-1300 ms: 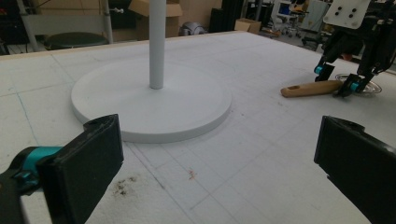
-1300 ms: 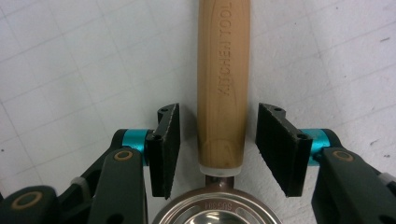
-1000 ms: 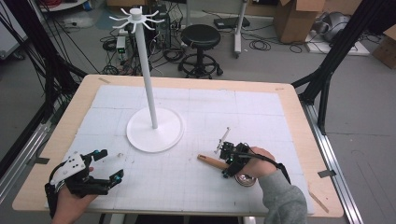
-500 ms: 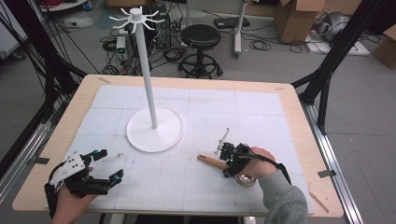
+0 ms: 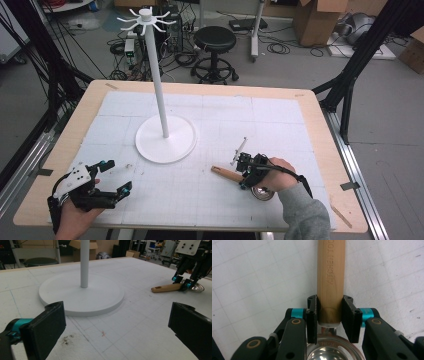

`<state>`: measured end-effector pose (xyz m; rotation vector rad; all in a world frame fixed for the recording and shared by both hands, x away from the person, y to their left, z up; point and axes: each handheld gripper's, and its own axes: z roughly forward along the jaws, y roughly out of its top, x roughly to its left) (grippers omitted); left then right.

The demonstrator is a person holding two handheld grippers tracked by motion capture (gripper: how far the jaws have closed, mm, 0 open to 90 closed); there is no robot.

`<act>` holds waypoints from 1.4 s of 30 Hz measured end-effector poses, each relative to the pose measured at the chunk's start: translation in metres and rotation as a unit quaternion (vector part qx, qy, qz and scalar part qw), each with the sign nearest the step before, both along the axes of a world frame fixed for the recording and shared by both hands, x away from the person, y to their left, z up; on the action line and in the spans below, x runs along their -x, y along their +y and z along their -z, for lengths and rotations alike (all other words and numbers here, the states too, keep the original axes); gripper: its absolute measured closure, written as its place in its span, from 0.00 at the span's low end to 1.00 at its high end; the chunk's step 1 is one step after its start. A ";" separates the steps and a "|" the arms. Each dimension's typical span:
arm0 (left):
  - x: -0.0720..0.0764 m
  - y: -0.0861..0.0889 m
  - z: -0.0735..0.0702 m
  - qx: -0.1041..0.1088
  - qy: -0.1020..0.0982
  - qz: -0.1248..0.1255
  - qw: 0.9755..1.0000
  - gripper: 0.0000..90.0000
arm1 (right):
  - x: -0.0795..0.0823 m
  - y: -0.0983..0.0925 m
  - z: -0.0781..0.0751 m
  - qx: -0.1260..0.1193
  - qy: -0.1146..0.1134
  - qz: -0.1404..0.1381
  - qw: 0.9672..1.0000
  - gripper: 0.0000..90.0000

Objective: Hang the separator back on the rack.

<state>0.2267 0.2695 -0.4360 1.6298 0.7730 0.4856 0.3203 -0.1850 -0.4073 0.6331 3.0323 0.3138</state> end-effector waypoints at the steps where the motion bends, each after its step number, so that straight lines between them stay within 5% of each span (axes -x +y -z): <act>1: 0.000 0.000 0.000 0.000 0.000 0.000 1.000 0.02 | 0.000 0.000 0.000 0.001 -0.001 -0.003 1.000 0.77; 24: -0.004 -0.003 0.000 0.000 0.001 0.004 1.000 0.02 | 0.002 -0.015 -0.015 -0.052 -0.028 0.003 0.998 0.77; 42: -0.005 -0.004 0.000 0.000 0.001 0.006 1.000 0.02 | 0.004 -0.029 -0.035 -0.118 -0.059 0.015 0.991 0.77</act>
